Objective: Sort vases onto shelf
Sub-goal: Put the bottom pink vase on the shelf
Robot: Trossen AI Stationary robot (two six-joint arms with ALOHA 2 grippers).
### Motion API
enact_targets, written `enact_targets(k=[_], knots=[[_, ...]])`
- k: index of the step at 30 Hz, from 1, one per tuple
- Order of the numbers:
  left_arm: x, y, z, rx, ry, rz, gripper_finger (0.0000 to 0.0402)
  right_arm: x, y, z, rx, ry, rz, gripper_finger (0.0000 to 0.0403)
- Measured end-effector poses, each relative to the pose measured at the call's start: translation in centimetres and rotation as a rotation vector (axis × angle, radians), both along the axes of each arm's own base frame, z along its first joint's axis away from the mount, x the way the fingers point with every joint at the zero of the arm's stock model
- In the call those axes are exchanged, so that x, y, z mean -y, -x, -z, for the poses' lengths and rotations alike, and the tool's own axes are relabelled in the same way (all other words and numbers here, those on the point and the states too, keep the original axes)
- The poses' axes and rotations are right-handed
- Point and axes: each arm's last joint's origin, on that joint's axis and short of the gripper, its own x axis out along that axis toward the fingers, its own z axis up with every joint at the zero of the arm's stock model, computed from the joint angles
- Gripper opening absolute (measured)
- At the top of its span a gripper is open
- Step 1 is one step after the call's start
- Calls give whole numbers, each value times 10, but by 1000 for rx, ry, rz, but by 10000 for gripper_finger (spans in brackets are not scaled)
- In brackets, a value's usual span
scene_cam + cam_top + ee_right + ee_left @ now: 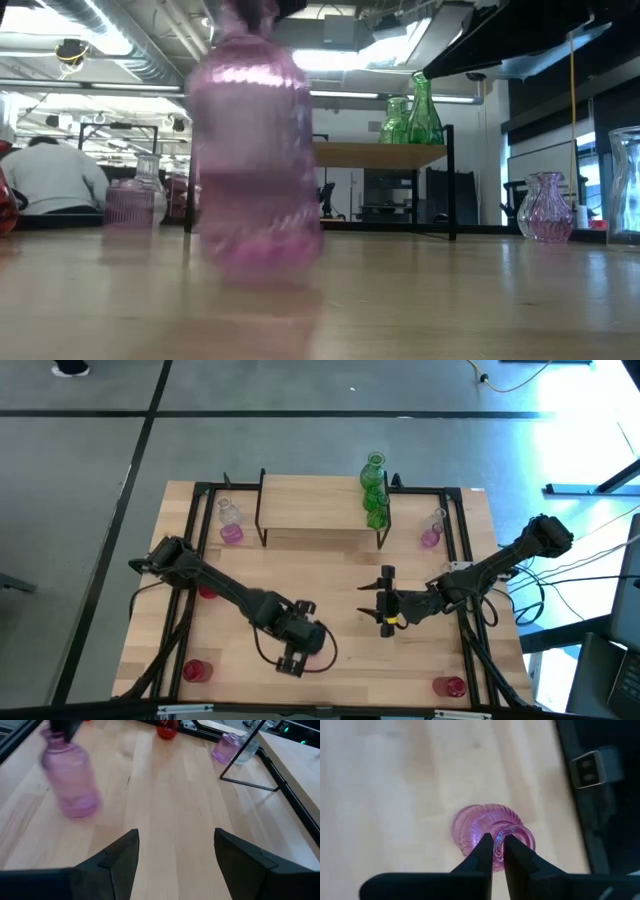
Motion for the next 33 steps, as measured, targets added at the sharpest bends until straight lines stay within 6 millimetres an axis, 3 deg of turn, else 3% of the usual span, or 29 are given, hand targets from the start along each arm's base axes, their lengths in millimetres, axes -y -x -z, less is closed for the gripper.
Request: enact_targets(k=[9, 19, 25, 33], knots=[[-62, -19, -51, 50, -79, 5, 14, 3, 7, 17, -58, -121, 88, 238], [-162, -27, -108, 166, -153, -148, 14, 5, 14, 33, -112, -260, 119, 238], [-236, -16, -142, 265, -185, -325, 14, 5, 14, 34, -121, -259, 115, 238], [-322, 14, -167, 378, -87, -563, 14, 6, 15, 35, -134, -238, 109, 238]])
